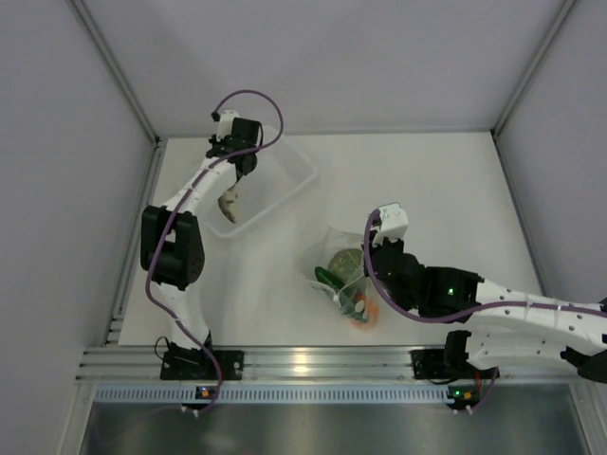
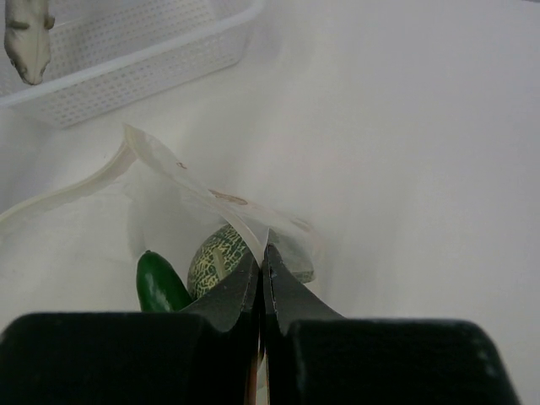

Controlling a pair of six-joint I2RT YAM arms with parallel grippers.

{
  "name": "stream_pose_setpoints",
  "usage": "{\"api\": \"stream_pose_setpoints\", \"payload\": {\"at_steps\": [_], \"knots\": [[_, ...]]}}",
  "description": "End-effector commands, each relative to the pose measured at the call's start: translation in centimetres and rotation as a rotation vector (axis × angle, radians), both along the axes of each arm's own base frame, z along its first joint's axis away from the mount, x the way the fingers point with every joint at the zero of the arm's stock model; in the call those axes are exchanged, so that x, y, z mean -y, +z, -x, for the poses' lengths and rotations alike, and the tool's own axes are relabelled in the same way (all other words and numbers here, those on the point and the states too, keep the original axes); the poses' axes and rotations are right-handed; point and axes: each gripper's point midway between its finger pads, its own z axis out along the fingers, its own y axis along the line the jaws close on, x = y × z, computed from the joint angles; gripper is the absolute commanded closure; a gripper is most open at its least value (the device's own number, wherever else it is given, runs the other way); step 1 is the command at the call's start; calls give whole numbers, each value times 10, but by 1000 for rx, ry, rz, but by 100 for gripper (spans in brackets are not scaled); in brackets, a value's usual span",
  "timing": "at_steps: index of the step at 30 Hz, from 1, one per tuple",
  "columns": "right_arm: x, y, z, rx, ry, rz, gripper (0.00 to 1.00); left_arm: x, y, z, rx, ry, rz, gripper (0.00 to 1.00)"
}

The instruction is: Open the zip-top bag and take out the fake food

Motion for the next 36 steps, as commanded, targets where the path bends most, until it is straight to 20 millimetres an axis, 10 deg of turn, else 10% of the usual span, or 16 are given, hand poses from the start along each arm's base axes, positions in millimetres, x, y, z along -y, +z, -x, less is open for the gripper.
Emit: {"api": "stream_pose_setpoints", "payload": {"at_steps": [1,8,14,17,24,32,36], "knots": [[-1,9,-6,21,-5,-16,100,-20,-4,-9,-34,49,-85,100],[-1,2,-5,8,1,-17,100,-31,-53,-22,-138,52,-67,90],[2,2,-4,9,-4,-17,100,-26,-45,-20,-126,44,-24,45],[1,4,-4,11,-2,-20,100,-23,-21,-18,-76,35,12,28],[-2,7,-5,9,-1,-31,100,10,55,-4,105,-84,253,25],[-3,9,-1,-9,4,-93,100,92,152,59,281,-413,666,24],[5,13,-3,10,-28,-119,100,140,168,99,305,-497,640,24]]}}
